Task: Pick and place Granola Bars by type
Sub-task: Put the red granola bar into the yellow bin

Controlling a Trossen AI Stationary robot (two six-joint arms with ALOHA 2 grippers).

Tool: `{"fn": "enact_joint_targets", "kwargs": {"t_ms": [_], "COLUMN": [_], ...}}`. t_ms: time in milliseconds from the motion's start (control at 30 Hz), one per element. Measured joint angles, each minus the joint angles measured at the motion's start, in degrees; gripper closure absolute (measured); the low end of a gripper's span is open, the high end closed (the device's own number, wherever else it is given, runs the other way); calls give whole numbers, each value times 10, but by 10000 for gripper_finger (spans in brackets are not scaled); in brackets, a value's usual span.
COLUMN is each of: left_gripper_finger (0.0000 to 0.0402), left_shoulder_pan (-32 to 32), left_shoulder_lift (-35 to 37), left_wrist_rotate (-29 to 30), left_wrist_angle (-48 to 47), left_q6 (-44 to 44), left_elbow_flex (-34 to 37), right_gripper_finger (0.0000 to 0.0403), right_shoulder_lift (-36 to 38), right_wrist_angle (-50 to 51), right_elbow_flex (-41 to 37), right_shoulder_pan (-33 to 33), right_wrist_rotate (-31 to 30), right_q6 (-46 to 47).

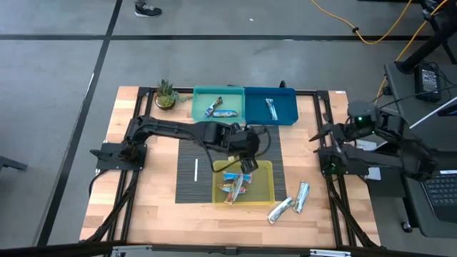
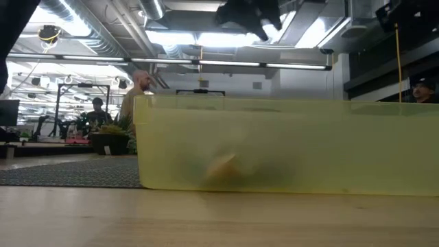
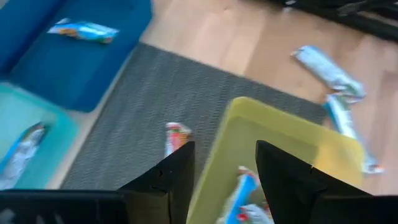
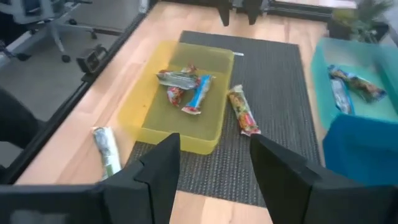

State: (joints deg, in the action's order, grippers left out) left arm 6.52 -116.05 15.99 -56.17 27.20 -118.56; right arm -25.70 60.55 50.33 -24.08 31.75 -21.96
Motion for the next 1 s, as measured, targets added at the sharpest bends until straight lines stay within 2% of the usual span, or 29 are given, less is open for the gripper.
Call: {"fn": "enact_joint_targets", "kwargs": {"t_ms": [233, 533, 767, 1000], "left_gripper_finger": [227, 188, 160, 157], "left_shoulder_pan": [-55, -121, -135, -139], "left_shoulder_lift": [0, -38, -93, -125], "left_wrist_rotate": [-17, -141, -209, -235], "left_wrist_angle": [-21, -21, -1, 11], "left_q6": [-43, -138, -203, -230], "left_elbow_flex": [0, 0, 1, 0], "right_gripper_finger": [207, 207, 207, 207], "right_shoulder_lift": [0, 0, -1, -1], "right_wrist_angle": [-57, -159, -175, -175], "right_elbow_flex": [-32, -70, -75, -75], "right_shoulder_pan": [0, 0, 0, 0], "right_wrist_rotate": [-12, -31, -57, -69], "right_q6": [6, 32, 37, 39]}}
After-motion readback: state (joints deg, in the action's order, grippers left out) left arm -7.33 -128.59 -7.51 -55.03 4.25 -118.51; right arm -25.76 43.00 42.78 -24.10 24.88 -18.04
